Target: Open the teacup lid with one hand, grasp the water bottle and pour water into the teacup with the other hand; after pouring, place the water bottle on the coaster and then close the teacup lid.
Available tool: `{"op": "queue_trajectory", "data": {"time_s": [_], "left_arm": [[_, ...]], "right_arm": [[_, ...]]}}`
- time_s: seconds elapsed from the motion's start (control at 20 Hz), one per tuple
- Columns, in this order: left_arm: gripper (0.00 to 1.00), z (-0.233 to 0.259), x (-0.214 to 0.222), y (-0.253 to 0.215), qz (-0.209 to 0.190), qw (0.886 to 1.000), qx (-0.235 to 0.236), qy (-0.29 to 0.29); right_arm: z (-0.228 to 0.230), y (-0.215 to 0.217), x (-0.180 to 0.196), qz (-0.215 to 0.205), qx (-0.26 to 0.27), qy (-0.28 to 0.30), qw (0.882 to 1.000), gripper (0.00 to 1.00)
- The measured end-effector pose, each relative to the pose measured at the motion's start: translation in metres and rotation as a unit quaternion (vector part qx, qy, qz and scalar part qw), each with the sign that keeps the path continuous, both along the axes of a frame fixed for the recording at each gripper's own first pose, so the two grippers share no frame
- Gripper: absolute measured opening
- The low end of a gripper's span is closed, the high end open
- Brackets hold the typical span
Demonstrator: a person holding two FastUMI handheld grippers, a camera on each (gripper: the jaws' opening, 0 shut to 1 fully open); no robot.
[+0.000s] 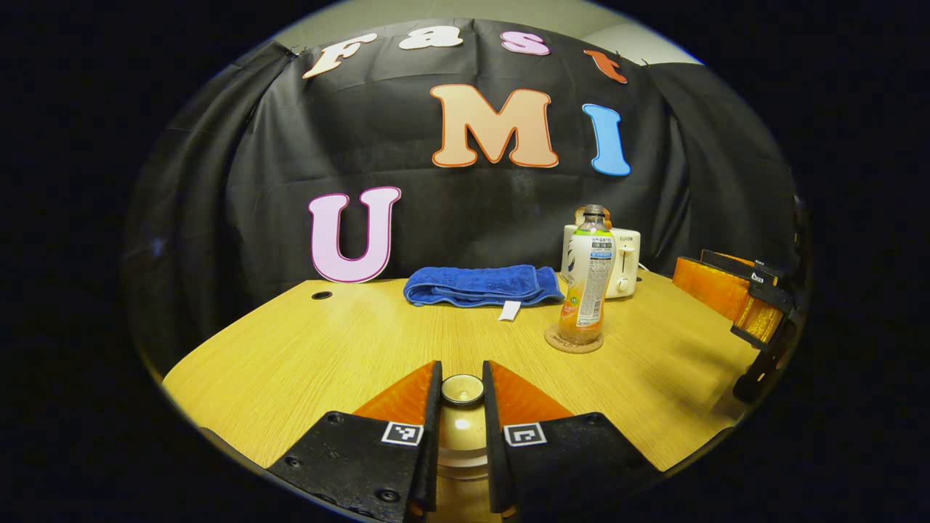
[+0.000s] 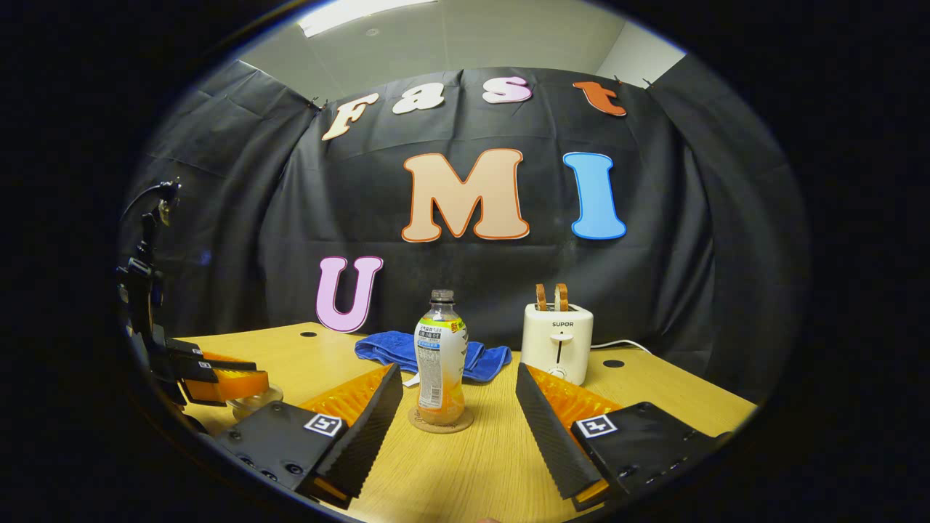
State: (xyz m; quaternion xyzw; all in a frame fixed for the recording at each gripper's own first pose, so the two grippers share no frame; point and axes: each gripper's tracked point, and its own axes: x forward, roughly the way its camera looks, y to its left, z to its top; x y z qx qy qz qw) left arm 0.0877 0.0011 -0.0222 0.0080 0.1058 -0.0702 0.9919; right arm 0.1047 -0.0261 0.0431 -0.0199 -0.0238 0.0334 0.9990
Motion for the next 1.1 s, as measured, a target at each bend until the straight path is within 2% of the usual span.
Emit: {"op": "queue_trajectory", "data": {"time_s": [0.15, 0.2, 0.25, 0.3, 0.35, 0.4, 0.45, 0.6, 0.65, 0.7, 0.75, 0.8, 1.1], "left_arm": [[0.26, -0.002, -0.002, -0.001, 0.0, 1.0, 0.003, -0.003], [0.26, -0.003, -0.003, -0.002, 0.0, 1.0, 0.002, -0.003], [0.26, -0.005, -0.004, -0.003, 0.0, 1.0, 0.001, 0.0], [0.26, -0.006, -0.003, -0.003, 0.0, 1.0, 0.001, 0.001], [0.26, -0.004, -0.004, -0.003, 0.0, 1.0, 0.003, -0.003], [0.26, -0.005, -0.004, -0.003, 0.0, 1.0, 0.003, -0.002], [0.27, -0.006, -0.005, -0.003, 0.001, 1.0, 0.003, -0.001], [0.31, -0.001, -0.008, -0.001, 0.006, 1.0, -0.002, -0.009], [0.54, 0.003, -0.01, 0.0, 0.008, 1.0, -0.005, -0.017], [0.77, 0.009, -0.013, -0.001, 0.011, 1.0, -0.006, -0.025], [0.99, 0.015, -0.017, 0.001, 0.016, 0.999, -0.007, -0.036], [0.94, 0.023, -0.021, 0.001, 0.019, 0.999, -0.007, -0.05], [0.94, 0.043, -0.048, -0.005, 0.023, 0.996, -0.009, -0.088]], "right_arm": [[-0.001, 0.002, 0.0, 0.002, 0.0, 0.002, 1.0, 1.0], [-0.001, 0.002, 0.0, 0.001, -0.002, 0.001, 1.0, 0.94], [-0.001, 0.003, -0.001, 0.002, -0.004, 0.001, 1.0, 0.99], [-0.001, 0.003, -0.002, 0.002, -0.004, 0.001, 1.0, 0.95], [-0.001, 0.004, -0.002, 0.002, -0.004, 0.002, 1.0, 1.0], [-0.001, 0.004, -0.003, 0.001, -0.004, 0.002, 1.0, 0.99], [-0.001, 0.004, -0.004, 0.001, -0.002, 0.002, 1.0, 0.94], [0.004, 0.005, -0.011, 0.003, 0.004, -0.002, 1.0, 0.94], [0.006, 0.006, -0.014, 0.003, 0.005, -0.003, 1.0, 0.99], [0.006, 0.006, -0.018, 0.003, 0.007, -0.005, 1.0, 0.94], [0.008, 0.006, -0.023, 0.002, 0.006, -0.007, 1.0, 0.94], [0.01, 0.006, -0.028, 0.0, 0.003, -0.01, 1.0, 0.95], [0.001, 0.008, -0.06, -0.006, 0.02, -0.008, 1.0, 0.95]]}}
